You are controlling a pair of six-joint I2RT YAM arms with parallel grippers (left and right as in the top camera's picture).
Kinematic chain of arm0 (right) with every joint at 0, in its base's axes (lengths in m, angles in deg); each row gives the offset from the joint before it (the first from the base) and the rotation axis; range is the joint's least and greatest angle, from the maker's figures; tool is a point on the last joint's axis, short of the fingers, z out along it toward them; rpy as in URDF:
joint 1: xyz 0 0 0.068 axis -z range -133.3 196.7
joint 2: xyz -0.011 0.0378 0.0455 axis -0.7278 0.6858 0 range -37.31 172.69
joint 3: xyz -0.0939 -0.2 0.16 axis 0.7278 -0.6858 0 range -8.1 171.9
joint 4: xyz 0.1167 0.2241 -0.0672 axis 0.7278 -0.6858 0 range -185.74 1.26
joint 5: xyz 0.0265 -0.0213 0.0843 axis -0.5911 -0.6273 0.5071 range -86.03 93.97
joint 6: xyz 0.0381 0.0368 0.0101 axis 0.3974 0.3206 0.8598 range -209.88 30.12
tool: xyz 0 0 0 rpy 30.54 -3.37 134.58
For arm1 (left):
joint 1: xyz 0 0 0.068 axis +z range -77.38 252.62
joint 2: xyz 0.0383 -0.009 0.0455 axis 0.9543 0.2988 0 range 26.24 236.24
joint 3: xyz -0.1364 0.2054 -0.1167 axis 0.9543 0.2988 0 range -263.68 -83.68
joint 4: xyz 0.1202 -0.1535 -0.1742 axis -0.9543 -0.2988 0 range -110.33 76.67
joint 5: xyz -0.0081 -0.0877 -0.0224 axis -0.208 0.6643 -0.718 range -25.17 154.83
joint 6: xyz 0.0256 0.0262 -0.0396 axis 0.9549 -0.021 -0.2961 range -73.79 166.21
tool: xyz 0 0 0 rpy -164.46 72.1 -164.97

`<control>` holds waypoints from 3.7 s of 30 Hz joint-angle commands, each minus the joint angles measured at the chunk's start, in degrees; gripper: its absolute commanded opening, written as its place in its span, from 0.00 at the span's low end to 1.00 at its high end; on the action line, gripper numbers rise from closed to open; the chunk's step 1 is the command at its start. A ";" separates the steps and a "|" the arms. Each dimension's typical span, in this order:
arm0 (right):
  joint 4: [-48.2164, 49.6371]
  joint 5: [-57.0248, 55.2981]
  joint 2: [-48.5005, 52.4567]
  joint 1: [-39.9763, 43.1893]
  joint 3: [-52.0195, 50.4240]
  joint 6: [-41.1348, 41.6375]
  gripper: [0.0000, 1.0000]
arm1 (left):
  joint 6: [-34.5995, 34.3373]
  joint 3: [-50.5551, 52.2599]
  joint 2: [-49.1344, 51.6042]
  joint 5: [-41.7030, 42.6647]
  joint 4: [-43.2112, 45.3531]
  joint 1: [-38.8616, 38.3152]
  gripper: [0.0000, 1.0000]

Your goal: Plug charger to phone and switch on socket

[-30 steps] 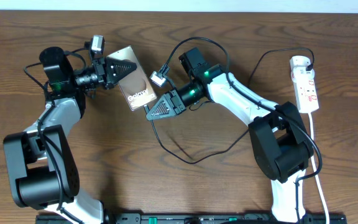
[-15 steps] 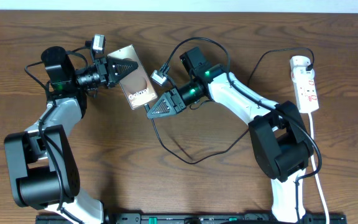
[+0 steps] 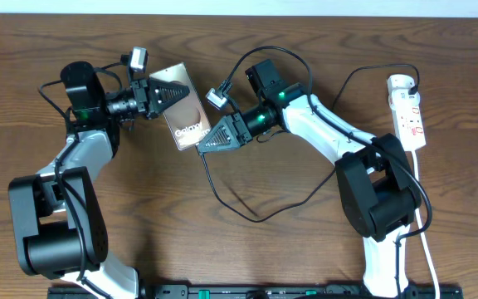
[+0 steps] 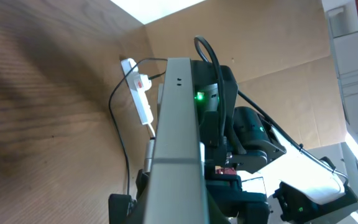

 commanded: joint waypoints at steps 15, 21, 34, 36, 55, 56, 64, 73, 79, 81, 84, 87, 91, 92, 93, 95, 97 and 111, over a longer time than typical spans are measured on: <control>-0.02 -1.64 -0.35 0.81 0.63 0.87 0.99 | 1.77 -0.35 -0.31 -8.22 -8.24 7.65 0.07; -0.04 -3.56 -0.35 0.85 0.63 0.85 0.99 | 13.07 -0.35 -0.31 -11.58 -20.13 10.12 0.07; -2.80 -14.19 -0.35 1.97 0.63 0.44 0.99 | 40.83 -0.35 -0.31 -30.36 -58.07 10.23 0.07; -3.82 -15.98 -0.35 2.05 0.63 0.44 0.99 | 40.85 -0.35 -0.31 -32.50 -59.60 10.23 0.07; -6.78 -16.61 -0.35 2.49 0.63 -2.36 0.99 | 44.26 0.48 -0.31 -47.34 -67.87 10.23 0.07; -6.78 -16.61 -0.35 2.49 0.63 -2.36 0.99 | 44.28 0.76 -0.31 -47.87 -68.06 10.23 0.07; -6.84 -16.61 -0.35 2.49 0.63 -2.36 0.99 | 44.28 2.69 -0.31 -48.35 -68.06 10.23 0.07; -7.21 -16.61 -0.35 2.45 0.63 -2.36 0.99 | 44.28 3.30 -0.31 -48.65 -68.08 10.23 0.09; -7.23 -16.61 -0.35 2.45 0.63 -2.36 0.99 | 44.26 3.30 -0.31 -48.65 -68.74 10.23 0.17; -7.23 -16.61 -0.35 2.45 0.63 -2.36 0.99 | 44.24 3.30 -0.31 -48.65 -68.74 10.23 0.17; -7.34 -16.59 -0.35 2.45 0.63 -2.36 0.99 | 44.24 3.30 -0.31 -48.65 -68.91 10.23 0.17; -7.63 -16.61 -0.35 2.45 0.63 -2.38 0.99 | 44.26 3.30 -0.31 -48.65 -69.22 10.23 0.27; -7.65 -16.59 -0.35 2.45 0.63 -2.58 0.99 | 44.26 3.30 -0.31 -48.65 -69.79 10.23 0.36; -7.65 -16.59 -0.35 2.45 0.63 -2.58 0.99 | 44.26 3.30 -0.31 -48.65 -69.83 10.23 0.38; -7.67 -16.59 -0.35 2.45 0.63 -2.56 0.99 | 44.26 3.30 -0.31 -48.65 -69.85 10.23 0.38; -7.85 -16.61 -0.35 2.45 0.63 -2.58 0.99 | 44.26 3.30 -0.31 -48.65 -69.99 10.23 0.39; -7.89 -16.61 -0.35 2.45 0.63 -2.58 0.99 | 44.26 3.30 -0.31 -48.65 -70.03 10.23 0.39; -8.07 -16.61 -0.35 2.45 0.63 -2.60 0.99 | 44.28 3.30 -0.31 -48.72 -71.49 10.23 0.50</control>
